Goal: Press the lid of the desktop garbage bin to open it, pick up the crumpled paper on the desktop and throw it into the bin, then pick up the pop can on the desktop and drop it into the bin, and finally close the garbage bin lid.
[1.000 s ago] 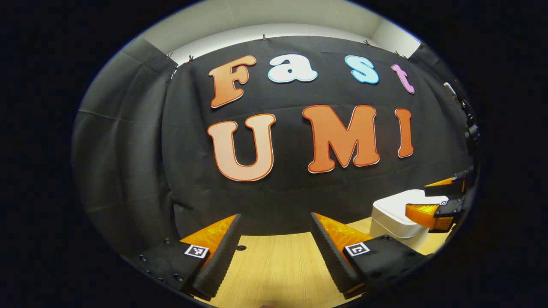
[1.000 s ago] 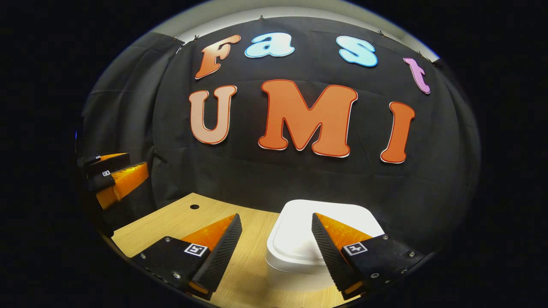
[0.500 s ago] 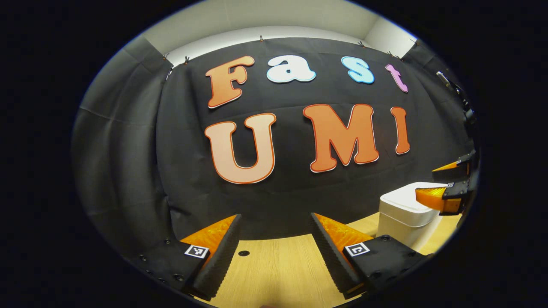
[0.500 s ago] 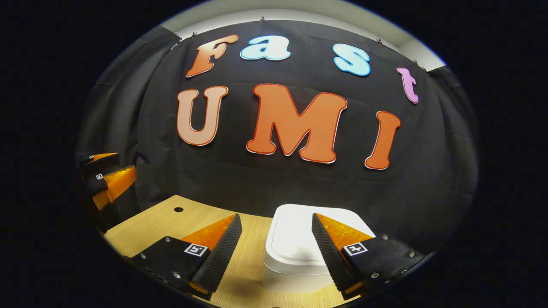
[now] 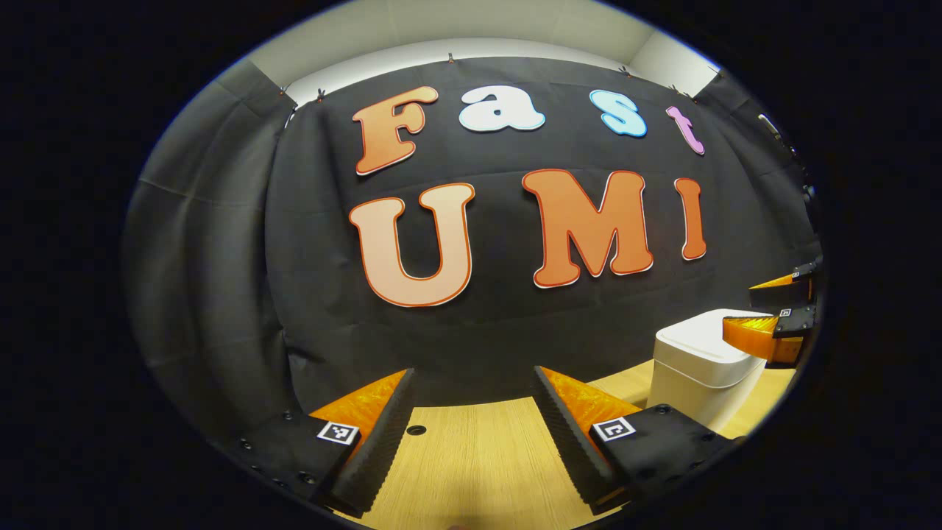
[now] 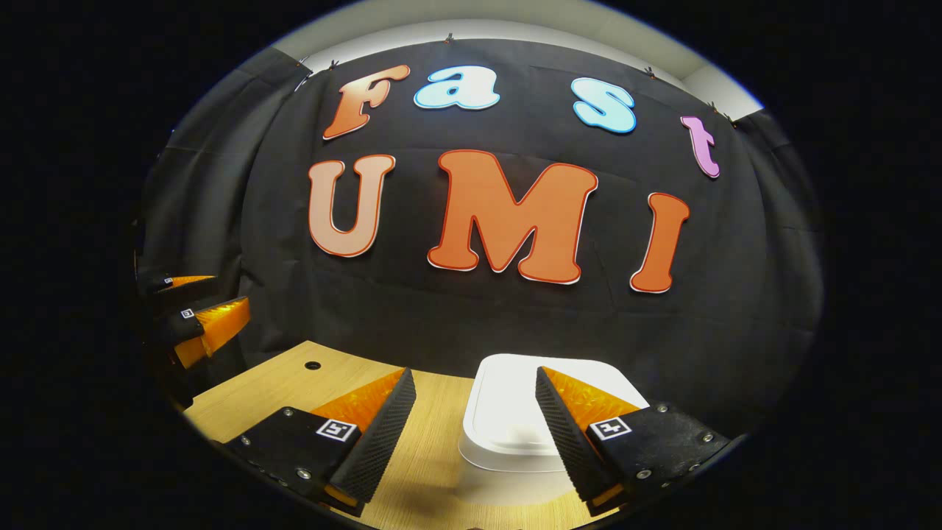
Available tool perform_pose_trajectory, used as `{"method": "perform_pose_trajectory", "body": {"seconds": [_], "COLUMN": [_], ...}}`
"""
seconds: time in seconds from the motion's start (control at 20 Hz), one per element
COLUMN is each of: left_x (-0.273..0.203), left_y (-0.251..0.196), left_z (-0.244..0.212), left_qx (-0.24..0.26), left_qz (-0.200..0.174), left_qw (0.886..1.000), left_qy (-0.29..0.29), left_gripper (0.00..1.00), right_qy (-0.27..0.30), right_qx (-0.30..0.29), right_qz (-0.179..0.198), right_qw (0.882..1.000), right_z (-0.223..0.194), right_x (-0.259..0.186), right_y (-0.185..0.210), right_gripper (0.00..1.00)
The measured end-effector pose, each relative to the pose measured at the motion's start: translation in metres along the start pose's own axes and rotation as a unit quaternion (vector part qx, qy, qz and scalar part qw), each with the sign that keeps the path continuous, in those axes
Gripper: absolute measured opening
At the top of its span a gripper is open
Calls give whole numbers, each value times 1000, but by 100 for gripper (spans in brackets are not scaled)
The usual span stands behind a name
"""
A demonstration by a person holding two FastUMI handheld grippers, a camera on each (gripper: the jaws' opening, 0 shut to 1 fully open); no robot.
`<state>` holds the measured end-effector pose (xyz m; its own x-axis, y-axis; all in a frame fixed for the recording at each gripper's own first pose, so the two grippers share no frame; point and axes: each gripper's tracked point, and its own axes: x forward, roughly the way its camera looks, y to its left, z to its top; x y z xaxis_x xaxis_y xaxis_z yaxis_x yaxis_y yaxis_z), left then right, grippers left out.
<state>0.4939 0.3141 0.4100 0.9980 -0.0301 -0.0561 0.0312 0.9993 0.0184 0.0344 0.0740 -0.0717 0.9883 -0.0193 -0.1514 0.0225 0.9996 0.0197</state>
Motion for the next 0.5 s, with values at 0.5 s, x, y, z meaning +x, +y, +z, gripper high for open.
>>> {"method": "perform_pose_trajectory", "body": {"seconds": [0.5], "left_x": [-8], "left_y": [-44], "left_z": [21], "left_qx": [-6], "left_qz": [12], "left_qw": [1000], "left_qy": [3], "left_gripper": [95], "right_qy": [-7], "right_qx": [-3], "right_qz": [46], "right_qw": [999], "right_z": [-2], "right_x": [-5], "right_y": [-23], "right_gripper": [99]}}
